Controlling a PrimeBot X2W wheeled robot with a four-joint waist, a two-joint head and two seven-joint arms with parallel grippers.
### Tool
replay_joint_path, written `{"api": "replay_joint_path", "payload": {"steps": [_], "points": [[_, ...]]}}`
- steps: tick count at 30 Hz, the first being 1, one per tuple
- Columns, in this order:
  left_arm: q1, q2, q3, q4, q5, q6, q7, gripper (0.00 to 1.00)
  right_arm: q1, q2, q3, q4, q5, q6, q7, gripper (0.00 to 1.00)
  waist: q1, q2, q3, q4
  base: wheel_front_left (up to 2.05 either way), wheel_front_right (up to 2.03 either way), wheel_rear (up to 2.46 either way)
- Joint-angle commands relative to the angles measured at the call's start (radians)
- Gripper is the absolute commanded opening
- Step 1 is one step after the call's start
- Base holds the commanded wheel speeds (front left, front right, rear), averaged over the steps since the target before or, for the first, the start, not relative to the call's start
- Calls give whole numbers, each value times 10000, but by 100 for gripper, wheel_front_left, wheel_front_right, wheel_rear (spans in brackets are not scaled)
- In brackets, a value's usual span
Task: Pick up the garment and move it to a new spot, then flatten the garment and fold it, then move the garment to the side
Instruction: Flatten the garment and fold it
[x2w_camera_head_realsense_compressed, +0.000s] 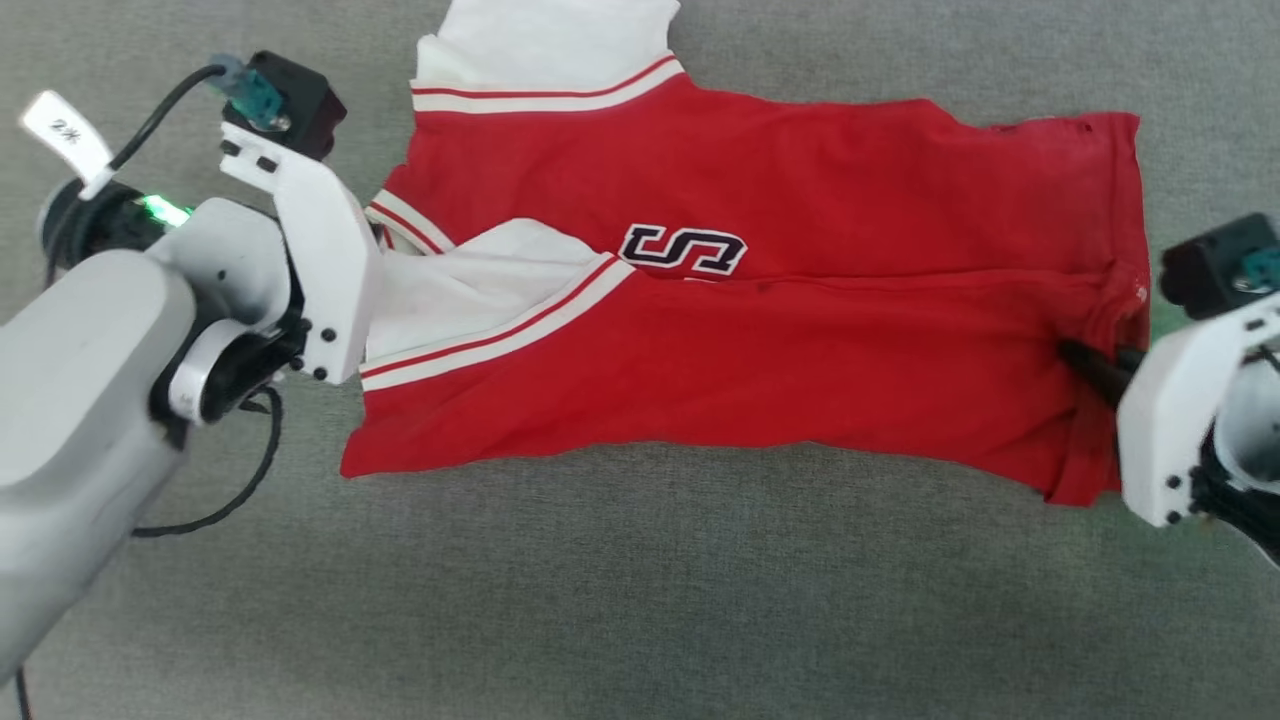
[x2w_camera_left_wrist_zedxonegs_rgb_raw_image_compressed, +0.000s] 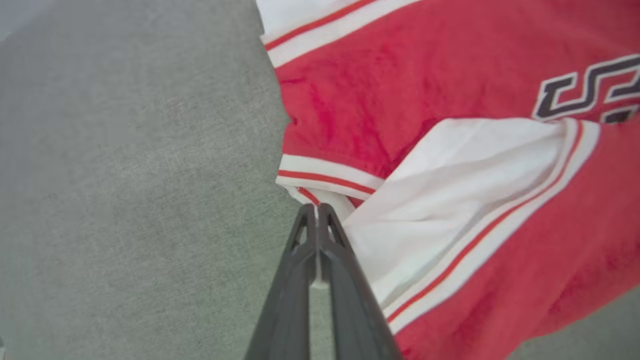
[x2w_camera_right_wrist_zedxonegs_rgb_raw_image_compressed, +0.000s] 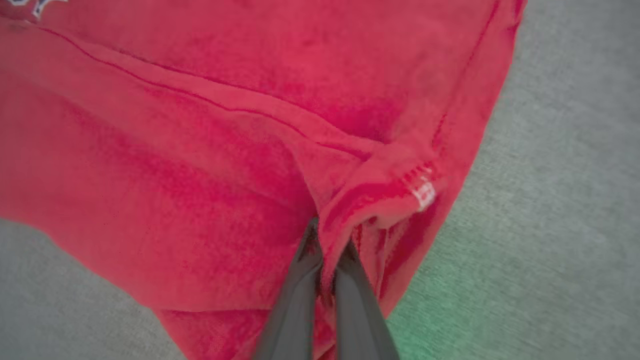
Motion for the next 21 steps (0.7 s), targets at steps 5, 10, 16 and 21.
{"api": "replay_joint_path", "payload": {"steps": [5,10,16,21], "points": [[-434,-939,-172,2143,-470,-597,288,0,-602,196,687,911,68,-5,-19,0,0,0,201,-175,0,0,0],[-535,-1657,-207,3818,-986,-738,905,0,-1043,250,900,1540,4,-13,71,20,0,0,187,-187,0,0,0],[-996,-1766,-14,4316,-986,-775,632,100,-1264,266,736,1330,-147,-10,-291,100,0,0,-111,-146,0,0,0],[-877,-1280,38,3651,-950,-420,859,100,-795,574,-150,642,-415,-5,-778,100,0,0,-478,-90,0,0,0]]}}
